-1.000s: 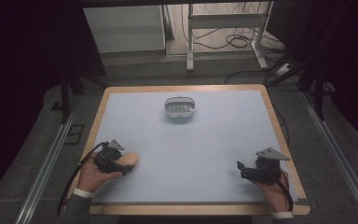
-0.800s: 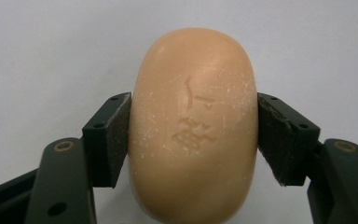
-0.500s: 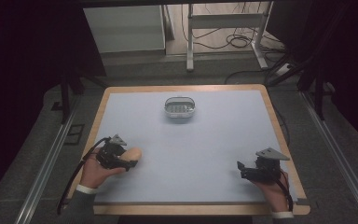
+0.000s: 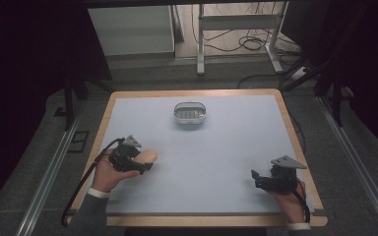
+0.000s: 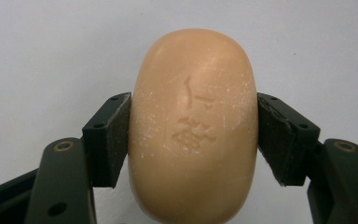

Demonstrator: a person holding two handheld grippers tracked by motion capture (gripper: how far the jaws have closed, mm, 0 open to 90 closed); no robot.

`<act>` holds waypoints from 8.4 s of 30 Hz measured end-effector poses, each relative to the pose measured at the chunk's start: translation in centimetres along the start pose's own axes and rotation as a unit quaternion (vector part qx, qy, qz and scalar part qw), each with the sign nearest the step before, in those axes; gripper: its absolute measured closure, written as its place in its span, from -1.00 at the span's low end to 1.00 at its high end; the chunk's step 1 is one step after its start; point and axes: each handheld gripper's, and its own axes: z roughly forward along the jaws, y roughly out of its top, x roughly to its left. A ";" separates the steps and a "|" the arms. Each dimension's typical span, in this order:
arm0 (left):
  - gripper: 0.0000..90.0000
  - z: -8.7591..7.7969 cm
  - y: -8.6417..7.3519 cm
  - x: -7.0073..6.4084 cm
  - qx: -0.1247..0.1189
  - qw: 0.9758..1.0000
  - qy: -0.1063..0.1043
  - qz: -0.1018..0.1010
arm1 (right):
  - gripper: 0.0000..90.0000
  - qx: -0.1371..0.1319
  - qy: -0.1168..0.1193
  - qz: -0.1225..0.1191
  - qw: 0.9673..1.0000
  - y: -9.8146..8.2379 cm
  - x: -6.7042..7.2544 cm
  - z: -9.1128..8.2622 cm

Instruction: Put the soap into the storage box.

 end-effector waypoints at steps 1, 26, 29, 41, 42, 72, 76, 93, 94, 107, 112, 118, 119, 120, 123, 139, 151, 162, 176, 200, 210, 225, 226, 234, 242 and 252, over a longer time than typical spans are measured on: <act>-0.29 0.0 0.1 -0.1 -0.001 1.000 0.002 -0.001 | -0.83 0.000 -0.001 0.000 1.000 0.0 0.0 0.0; -0.29 0.5 1.5 0.0 -0.002 1.000 0.001 0.002 | -0.83 -0.001 0.002 0.008 1.000 -0.1 -0.2 0.0; -0.29 0.5 1.7 0.0 -0.001 1.000 0.001 0.000 | -0.83 -0.001 0.003 0.008 1.000 -0.1 -0.2 0.0; -0.29 0.9 2.3 0.2 0.001 1.000 -0.001 -0.001 | -0.83 0.000 0.002 0.007 1.000 -0.1 -0.3 0.1; -0.29 0.9 2.5 0.2 -0.001 1.000 0.000 -0.001 | -0.83 0.000 0.002 0.007 1.000 -0.1 -0.2 0.1; -0.28 0.9 5.5 0.1 -0.012 1.000 0.004 0.013 | -0.83 -0.017 0.005 -0.002 1.000 0.0 -0.3 -0.3; -0.28 1.2 5.8 0.2 -0.011 1.000 0.003 0.014 | -0.83 -0.016 0.005 -0.003 1.000 0.0 -0.3 -0.3; -0.29 2.5 7.5 1.0 -0.002 1.000 -0.004 0.012 | -0.83 -0.014 0.003 -0.004 1.000 -0.1 -0.3 -0.2; -0.29 2.5 7.6 1.1 -0.002 1.000 -0.005 0.012 | -0.83 -0.014 0.003 -0.004 1.000 -0.1 -0.3 -0.2; -0.29 3.0 9.5 1.3 -0.004 1.000 -0.005 0.019 | -0.83 -0.012 0.003 -0.004 1.000 -0.1 -0.3 -0.1; -0.28 3.3 10.2 1.5 -0.009 1.000 -0.005 0.018 | -0.83 -0.012 0.003 -0.005 1.000 -0.1 -0.3 -0.1; -0.28 3.6 11.4 1.7 -0.011 1.000 -0.006 0.020 | -0.83 -0.012 0.002 -0.004 1.000 -0.1 -0.3 -0.1; -0.29 3.6 11.5 1.7 -0.010 1.000 -0.005 0.022 | -0.83 -0.012 0.002 -0.005 1.000 -0.1 -0.3 -0.1; -0.28 3.7 11.7 1.7 -0.011 1.000 -0.005 0.022 | -0.83 -0.012 0.002 -0.005 1.000 -0.1 -0.3 -0.1; -0.28 3.8 12.3 1.8 -0.013 1.000 -0.006 0.022 | -0.83 -0.013 0.002 -0.004 1.000 -0.1 -0.3 -0.1; -0.28 5.1 15.1 1.2 -0.005 0.999 -0.012 0.045 | -0.83 -0.013 0.002 -0.002 1.000 -0.1 -0.4 -0.1; -0.28 5.7 17.3 0.7 0.010 0.997 0.004 0.081 | -0.83 -0.015 0.001 -0.002 1.000 -0.1 -0.5 -0.1; -0.28 6.6 18.8 1.5 0.010 0.997 -0.004 0.074 | -0.83 -0.013 0.000 -0.001 1.000 -0.2 -0.7 0.0; -0.28 8.4 20.0 3.0 0.022 0.998 -0.012 0.066 | -0.83 -0.012 0.000 0.000 1.000 -0.2 -0.7 0.0; -0.28 11.3 22.1 4.5 0.037 0.997 -0.022 0.061 | -0.83 -0.013 -0.002 0.002 1.000 -0.2 -0.8 -0.1; -0.28 12.3 22.0 5.1 0.044 0.997 -0.018 0.055 | -0.83 -0.010 -0.003 0.002 1.000 -0.3 -0.9 0.1; -0.40 12.5 21.9 4.8 0.029 0.998 -0.019 0.056 | -0.83 -0.006 -0.004 0.001 1.000 -0.4 -0.9 0.2; -0.40 12.2 21.9 4.7 0.025 0.998 -0.022 0.057 | -0.83 -0.006 -0.004 0.001 1.000 -0.4 -0.9 0.2; -0.50 10.4 21.9 3.7 0.015 0.997 -0.017 0.074 | -0.83 -0.005 -0.003 -0.001 1.000 -0.3 -0.8 0.3; -0.53 8.6 20.7 2.7 0.004 0.996 -0.008 0.083 | -0.83 -0.007 -0.005 -0.002 1.000 -0.3 -0.8 0.2; -0.57 5.6 16.8 2.1 -0.018 0.998 0.011 0.063 | -0.83 -0.012 -0.002 -0.003 1.000 -0.1 -0.7 0.0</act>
